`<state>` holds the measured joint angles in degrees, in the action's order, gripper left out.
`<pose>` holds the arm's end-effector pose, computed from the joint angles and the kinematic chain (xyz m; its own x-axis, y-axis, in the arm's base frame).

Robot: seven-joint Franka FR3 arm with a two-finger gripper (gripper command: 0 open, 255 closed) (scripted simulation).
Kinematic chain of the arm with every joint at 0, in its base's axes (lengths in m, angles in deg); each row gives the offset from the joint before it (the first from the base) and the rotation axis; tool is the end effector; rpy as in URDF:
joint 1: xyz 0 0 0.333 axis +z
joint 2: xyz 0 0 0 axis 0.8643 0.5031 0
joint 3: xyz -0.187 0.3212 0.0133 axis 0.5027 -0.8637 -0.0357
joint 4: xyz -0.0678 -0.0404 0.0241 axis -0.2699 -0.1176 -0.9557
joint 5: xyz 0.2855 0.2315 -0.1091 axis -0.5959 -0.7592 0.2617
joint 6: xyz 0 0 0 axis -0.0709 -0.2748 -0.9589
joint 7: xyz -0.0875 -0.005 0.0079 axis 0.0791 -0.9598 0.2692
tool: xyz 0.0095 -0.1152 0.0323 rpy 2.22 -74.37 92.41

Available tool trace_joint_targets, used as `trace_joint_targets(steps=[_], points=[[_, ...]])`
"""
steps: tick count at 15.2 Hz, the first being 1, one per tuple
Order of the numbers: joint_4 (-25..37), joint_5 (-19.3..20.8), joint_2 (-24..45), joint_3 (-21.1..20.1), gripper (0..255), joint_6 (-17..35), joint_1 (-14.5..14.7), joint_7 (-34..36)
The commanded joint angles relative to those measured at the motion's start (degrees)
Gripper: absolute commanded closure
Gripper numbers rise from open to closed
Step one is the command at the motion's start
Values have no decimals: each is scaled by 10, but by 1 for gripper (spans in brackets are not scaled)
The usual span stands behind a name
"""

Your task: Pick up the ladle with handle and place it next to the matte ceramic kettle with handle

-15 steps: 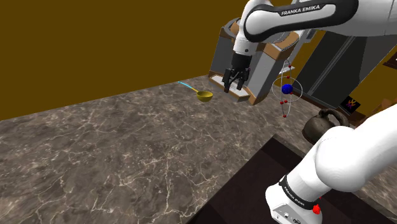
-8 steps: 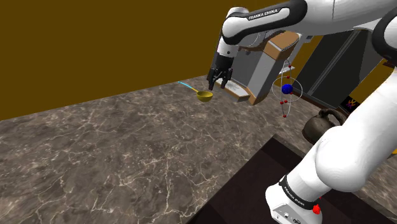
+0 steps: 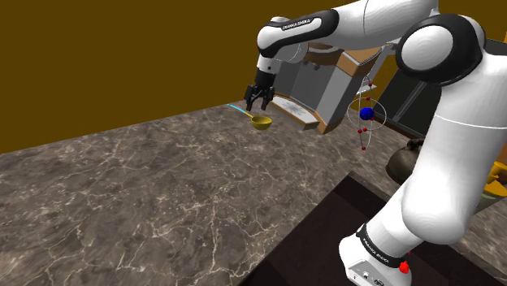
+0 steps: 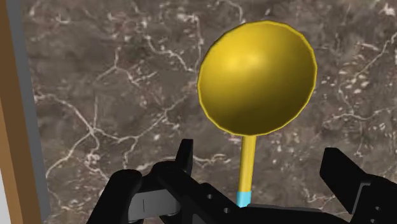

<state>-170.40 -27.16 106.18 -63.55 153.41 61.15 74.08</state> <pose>0.6334 -0.0629 0.4253 0.9958 -0.0280 -0.0874 -0.0419 -0.9861 -0.1609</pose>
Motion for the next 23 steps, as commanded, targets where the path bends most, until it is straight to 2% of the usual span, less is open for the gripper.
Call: trace_joint_targets(steps=[1, 9, 16, 17, 23], points=[[33, -12, 33, -4, 0, 1, -5, -10], [-1, -19, 50, -9, 0, 52, -1, -15], [-1, -19, 50, -9, 0, 52, -1, -15], [-1, -19, 50, -9, 255, 52, -1, -15], [-1, -19, 50, -9, 255, 52, -1, -15]])
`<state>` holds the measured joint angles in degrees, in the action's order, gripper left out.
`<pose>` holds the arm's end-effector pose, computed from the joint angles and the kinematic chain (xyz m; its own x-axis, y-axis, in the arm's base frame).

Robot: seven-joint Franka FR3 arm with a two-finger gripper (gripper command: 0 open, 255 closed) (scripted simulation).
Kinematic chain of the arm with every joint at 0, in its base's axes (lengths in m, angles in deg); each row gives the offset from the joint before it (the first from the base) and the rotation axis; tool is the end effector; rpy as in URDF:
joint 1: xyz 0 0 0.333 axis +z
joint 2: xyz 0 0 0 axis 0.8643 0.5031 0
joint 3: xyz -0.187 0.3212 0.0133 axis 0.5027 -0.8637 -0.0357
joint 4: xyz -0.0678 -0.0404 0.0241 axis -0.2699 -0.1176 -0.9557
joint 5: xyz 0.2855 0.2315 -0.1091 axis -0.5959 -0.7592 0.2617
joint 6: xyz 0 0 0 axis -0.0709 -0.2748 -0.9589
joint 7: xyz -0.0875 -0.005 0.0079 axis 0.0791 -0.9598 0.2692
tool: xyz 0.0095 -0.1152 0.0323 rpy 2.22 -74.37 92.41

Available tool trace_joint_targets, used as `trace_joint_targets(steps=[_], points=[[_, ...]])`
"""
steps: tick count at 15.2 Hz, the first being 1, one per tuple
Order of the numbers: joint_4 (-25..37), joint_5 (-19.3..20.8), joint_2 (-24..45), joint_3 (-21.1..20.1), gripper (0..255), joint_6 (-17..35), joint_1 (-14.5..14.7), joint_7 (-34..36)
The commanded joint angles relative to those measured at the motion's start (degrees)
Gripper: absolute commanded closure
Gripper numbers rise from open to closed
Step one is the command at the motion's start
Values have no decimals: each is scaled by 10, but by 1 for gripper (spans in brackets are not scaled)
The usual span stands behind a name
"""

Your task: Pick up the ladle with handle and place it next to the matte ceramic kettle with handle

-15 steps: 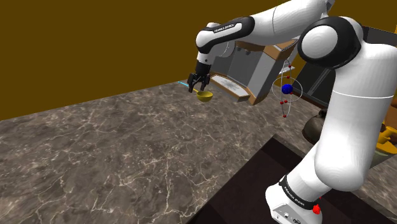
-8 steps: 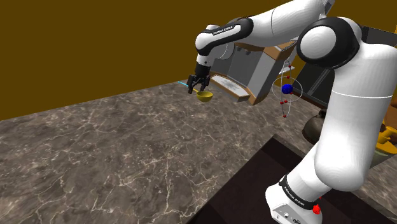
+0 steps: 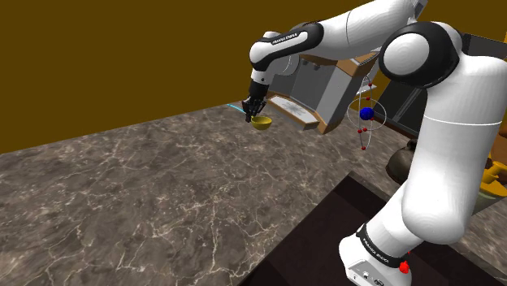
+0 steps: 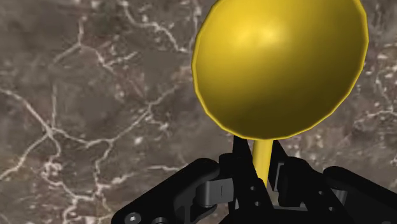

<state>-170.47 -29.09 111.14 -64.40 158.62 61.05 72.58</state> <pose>0.6515 -0.0568 0.3758 0.9966 -0.0200 -0.0794 -0.0335 -0.9844 -0.1729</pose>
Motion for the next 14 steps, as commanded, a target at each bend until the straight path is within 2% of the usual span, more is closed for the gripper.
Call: trace_joint_targets(steps=[1, 3, 14], points=[[0, 0, 0, 0, 255, 0, 0, 0], [0, 0, 0, 0, 255, 0, 0, 0], [37, 12, -33, 4, 255, -70, 1, 16]])
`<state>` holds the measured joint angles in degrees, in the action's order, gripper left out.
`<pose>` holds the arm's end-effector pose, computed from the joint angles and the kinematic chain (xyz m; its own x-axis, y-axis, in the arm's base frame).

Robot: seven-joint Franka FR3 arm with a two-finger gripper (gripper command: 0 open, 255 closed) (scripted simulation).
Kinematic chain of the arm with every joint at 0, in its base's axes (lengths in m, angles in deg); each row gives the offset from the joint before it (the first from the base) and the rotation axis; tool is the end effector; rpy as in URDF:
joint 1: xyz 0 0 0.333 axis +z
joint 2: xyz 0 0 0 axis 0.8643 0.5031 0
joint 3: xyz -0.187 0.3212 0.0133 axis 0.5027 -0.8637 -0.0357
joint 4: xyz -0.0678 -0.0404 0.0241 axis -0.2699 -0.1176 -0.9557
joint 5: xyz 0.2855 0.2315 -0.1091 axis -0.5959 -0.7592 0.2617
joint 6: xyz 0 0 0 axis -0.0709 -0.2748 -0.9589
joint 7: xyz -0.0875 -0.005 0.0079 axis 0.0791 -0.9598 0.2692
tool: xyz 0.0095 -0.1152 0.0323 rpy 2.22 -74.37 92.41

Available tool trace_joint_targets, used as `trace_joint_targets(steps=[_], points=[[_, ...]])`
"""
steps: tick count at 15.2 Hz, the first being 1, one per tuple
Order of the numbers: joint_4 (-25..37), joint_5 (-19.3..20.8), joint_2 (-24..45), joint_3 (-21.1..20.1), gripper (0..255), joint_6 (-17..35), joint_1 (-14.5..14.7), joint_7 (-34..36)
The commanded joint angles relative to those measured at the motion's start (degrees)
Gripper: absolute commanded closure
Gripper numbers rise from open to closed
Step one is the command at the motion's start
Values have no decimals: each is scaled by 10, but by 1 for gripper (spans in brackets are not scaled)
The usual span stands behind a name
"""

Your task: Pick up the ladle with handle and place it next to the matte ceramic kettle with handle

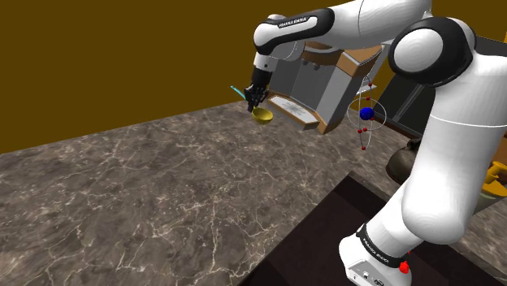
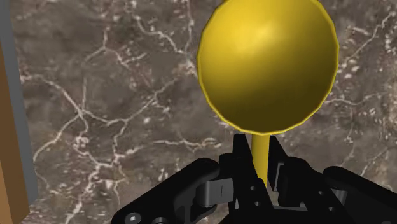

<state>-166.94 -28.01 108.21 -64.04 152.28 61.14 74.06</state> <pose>0.6490 -0.0565 0.4279 0.9966 -0.0197 -0.0803 -0.0334 -0.9844 -0.1728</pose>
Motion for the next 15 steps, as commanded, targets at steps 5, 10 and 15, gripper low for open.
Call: trace_joint_targets(steps=[5, 10, 15], points=[[25, 5, -15, 2, 255, -40, 0, 8], [52, 9, -24, 3, 255, -74, -1, 15], [82, 11, -29, 3, 255, -109, -2, 21]])
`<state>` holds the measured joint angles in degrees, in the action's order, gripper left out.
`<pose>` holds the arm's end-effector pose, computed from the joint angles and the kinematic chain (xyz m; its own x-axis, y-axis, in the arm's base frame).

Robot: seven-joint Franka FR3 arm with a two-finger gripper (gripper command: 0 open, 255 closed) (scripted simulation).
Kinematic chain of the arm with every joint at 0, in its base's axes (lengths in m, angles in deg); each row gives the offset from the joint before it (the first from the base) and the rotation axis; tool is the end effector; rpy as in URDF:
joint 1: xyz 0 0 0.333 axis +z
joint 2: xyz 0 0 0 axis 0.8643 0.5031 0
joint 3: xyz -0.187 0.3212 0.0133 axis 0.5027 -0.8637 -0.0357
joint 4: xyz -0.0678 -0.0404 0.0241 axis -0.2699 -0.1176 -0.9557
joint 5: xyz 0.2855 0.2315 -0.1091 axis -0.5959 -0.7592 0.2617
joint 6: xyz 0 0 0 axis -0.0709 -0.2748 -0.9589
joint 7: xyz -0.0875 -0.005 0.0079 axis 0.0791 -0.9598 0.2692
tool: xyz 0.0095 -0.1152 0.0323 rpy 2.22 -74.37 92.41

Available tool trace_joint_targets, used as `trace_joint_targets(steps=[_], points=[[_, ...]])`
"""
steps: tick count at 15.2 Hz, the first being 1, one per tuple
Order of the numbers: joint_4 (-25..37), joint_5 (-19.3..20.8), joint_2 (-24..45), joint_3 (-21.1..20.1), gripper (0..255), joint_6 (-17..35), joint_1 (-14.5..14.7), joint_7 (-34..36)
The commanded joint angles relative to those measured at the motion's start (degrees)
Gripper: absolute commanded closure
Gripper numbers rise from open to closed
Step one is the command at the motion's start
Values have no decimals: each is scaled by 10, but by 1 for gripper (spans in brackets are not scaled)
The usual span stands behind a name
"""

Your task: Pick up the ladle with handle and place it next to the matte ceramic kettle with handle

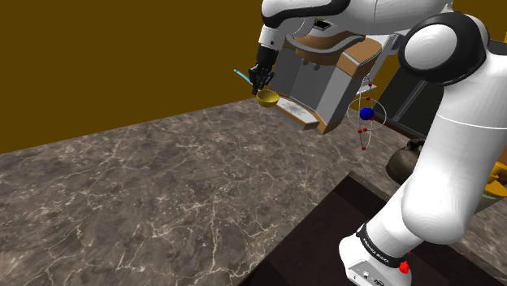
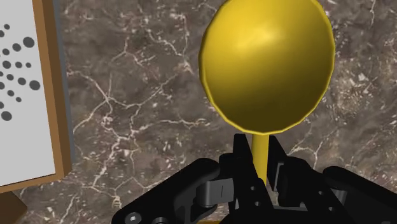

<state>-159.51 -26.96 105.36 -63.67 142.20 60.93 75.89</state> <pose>0.6447 -0.0577 0.5058 0.9966 -0.0197 -0.0800 -0.0334 -0.9844 -0.1730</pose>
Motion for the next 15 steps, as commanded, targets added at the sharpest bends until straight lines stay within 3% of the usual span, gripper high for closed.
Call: trace_joint_targets(steps=[1, 15], points=[[15, 1, -1, 0, 255, -16, 0, 4], [130, 2, 4, 1, 255, -125, -6, 20]])
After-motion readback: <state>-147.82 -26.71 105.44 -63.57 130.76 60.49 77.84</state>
